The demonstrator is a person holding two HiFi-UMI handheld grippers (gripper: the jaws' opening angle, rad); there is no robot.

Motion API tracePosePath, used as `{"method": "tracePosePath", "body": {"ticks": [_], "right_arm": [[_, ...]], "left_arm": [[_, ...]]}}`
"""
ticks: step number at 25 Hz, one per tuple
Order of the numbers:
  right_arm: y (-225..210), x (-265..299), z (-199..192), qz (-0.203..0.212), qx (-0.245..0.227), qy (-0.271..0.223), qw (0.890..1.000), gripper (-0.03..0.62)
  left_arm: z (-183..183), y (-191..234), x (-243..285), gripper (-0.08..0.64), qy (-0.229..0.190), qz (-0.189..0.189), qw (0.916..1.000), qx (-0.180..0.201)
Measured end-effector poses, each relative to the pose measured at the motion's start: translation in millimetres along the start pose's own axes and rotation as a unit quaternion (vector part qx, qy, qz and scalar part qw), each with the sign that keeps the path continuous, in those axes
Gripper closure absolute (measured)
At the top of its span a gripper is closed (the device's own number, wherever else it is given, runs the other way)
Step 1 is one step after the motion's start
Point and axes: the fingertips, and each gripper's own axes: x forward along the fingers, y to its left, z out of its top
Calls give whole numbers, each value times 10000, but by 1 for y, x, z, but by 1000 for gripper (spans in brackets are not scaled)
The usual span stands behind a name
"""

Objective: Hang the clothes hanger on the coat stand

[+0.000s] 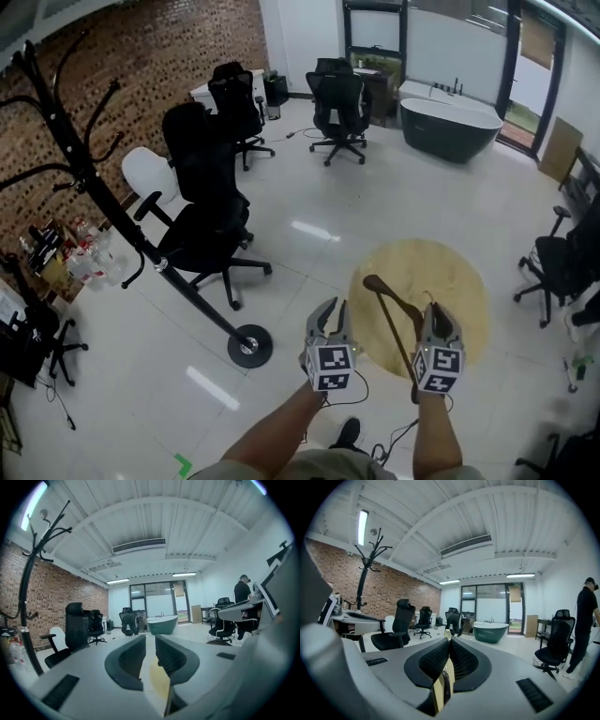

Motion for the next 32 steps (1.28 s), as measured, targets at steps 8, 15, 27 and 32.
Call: {"method": "tracePosePath", "body": {"ticks": [8,15,27,32], "right_arm": [[508,-158,122,719,-213,-149,9971,592],[982,-228,222,1480,-403,-203,9880,592],[1202,-178,222,2885,-746,-305,9541,592],[1279,-187,216,2932,-801,-242,9524,592]], "left_arm": [[-12,423,-384,480,-31,733,9971,-224],[-21,828,-652,480,-255,1282,9905,-428],[-62,1025,-705,480,-288,2496,9671,-391],[-65,1089,-724,482,-457,2364,9700,-342]]}}
